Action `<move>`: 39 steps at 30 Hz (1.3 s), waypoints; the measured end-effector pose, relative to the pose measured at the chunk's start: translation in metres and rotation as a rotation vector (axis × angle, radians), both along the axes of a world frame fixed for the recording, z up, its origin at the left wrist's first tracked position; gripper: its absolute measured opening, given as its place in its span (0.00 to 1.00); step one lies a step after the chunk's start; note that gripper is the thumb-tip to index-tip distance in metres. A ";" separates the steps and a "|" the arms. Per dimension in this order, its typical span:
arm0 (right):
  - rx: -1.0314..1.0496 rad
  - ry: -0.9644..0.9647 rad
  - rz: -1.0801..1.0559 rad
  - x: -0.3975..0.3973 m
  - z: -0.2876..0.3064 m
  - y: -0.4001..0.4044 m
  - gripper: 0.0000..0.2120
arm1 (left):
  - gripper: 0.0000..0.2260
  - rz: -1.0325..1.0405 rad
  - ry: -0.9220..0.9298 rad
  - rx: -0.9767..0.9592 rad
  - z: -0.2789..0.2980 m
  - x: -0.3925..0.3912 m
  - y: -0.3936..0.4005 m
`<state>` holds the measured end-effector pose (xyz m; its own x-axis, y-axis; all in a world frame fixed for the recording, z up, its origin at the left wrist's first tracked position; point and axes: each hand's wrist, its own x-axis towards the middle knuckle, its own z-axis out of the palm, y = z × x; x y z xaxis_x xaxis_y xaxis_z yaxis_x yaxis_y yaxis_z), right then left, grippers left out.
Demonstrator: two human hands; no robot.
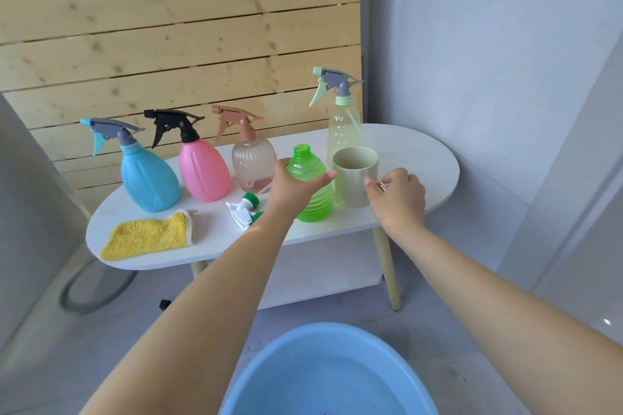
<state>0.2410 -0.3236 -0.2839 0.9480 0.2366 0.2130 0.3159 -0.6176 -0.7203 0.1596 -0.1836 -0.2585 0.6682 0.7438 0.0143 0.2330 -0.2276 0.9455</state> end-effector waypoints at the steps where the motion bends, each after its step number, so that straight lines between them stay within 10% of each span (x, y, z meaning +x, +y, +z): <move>1: -0.027 -0.077 -0.022 -0.003 0.002 -0.001 0.17 | 0.41 -0.031 0.015 -0.012 0.000 -0.003 0.002; 8: 0.149 -0.404 0.263 -0.028 0.006 0.006 0.10 | 0.39 -0.072 0.372 0.431 -0.011 -0.037 0.028; 19: 0.205 -0.149 0.448 -0.050 -0.007 0.032 0.20 | 0.34 -0.025 0.748 0.696 -0.025 -0.062 0.065; 24: 0.163 -0.202 0.464 -0.064 -0.006 0.026 0.16 | 0.36 -0.075 0.672 0.418 -0.009 -0.075 0.050; 33: 0.295 0.065 0.669 -0.104 0.026 -0.002 0.17 | 0.09 -0.177 0.262 -0.506 0.047 -0.121 0.004; 39: 0.288 0.061 0.707 -0.120 0.053 -0.027 0.15 | 0.15 -0.222 0.104 -0.665 0.079 -0.127 -0.037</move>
